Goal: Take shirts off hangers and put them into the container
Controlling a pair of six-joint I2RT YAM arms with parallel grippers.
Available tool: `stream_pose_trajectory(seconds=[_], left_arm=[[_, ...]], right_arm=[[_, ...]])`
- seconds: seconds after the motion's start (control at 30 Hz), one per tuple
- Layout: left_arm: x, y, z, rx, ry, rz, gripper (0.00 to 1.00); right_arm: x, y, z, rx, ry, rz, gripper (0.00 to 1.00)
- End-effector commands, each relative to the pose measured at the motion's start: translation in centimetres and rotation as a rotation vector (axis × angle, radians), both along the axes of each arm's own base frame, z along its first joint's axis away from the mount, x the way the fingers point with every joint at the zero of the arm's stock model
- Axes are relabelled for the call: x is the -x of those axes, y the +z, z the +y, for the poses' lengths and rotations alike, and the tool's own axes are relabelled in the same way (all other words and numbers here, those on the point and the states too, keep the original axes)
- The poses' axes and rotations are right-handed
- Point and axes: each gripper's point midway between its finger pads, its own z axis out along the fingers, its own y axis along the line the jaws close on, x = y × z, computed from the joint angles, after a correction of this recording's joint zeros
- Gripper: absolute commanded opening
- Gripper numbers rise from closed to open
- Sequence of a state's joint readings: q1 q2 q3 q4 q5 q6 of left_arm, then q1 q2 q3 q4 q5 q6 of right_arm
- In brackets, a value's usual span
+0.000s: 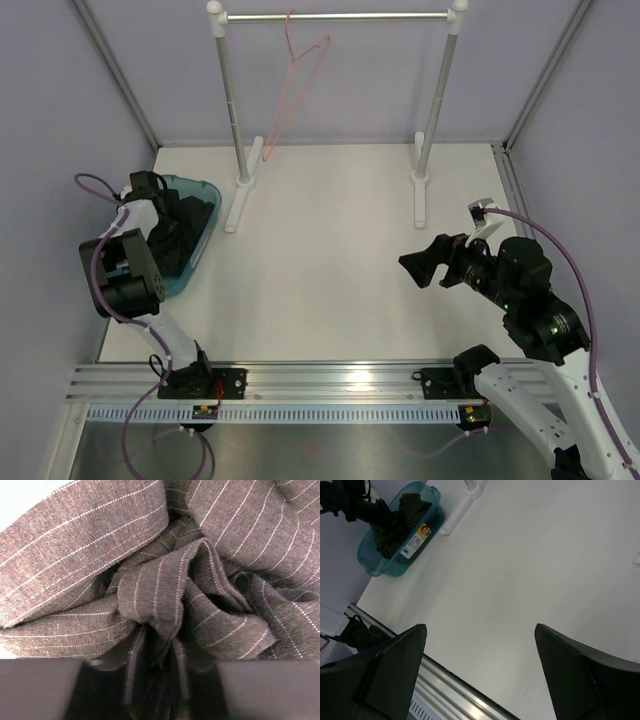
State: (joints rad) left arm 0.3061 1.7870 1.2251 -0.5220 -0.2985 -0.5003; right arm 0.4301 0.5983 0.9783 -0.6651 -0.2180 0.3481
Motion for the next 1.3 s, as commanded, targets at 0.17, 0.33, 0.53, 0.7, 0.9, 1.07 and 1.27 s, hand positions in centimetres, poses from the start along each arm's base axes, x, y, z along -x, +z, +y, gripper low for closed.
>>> stream_pose_trajectory(seconds=[0.17,0.33,0.53,0.7,0.9,1.07,1.27], left_arm=[[-0.5,8.9,0.2,-0.062,-0.027,-0.173,0.61],[1.0,16.4,0.1,-0.137,-0.06,-0.288,0.95],[4.9,21.9,-1.7,-0.175,-0.136,-0.375,0.99],[9.4,27.1,-4.8,-0.194,-0.208,-0.548,0.99],[14.9,30.4,-8.1,-0.236,-0.282,-0.691,0.99],[19.3,30.8,-10.1,-0.239,-0.326,-0.738,0.99],[21.4,26.7,-11.2,-0.202,-0.365,-0.687,0.99]], right_arm=[[0.5,1.7,-0.5,-0.009,-0.013,-0.054,0.99],[0.9,2.2,-0.3,-0.023,0.007,-0.078,1.0],[1.3,3.2,-0.7,0.003,0.017,-0.124,0.99],[1.2,4.9,-1.8,0.027,-0.026,-0.173,1.0],[1.1,8.2,-4.9,0.075,-0.168,-0.272,0.99],[1.4,11.1,-7.7,0.082,-0.3,-0.363,1.0],[2.2,11.5,-10.5,0.09,-0.427,-0.385,0.99]])
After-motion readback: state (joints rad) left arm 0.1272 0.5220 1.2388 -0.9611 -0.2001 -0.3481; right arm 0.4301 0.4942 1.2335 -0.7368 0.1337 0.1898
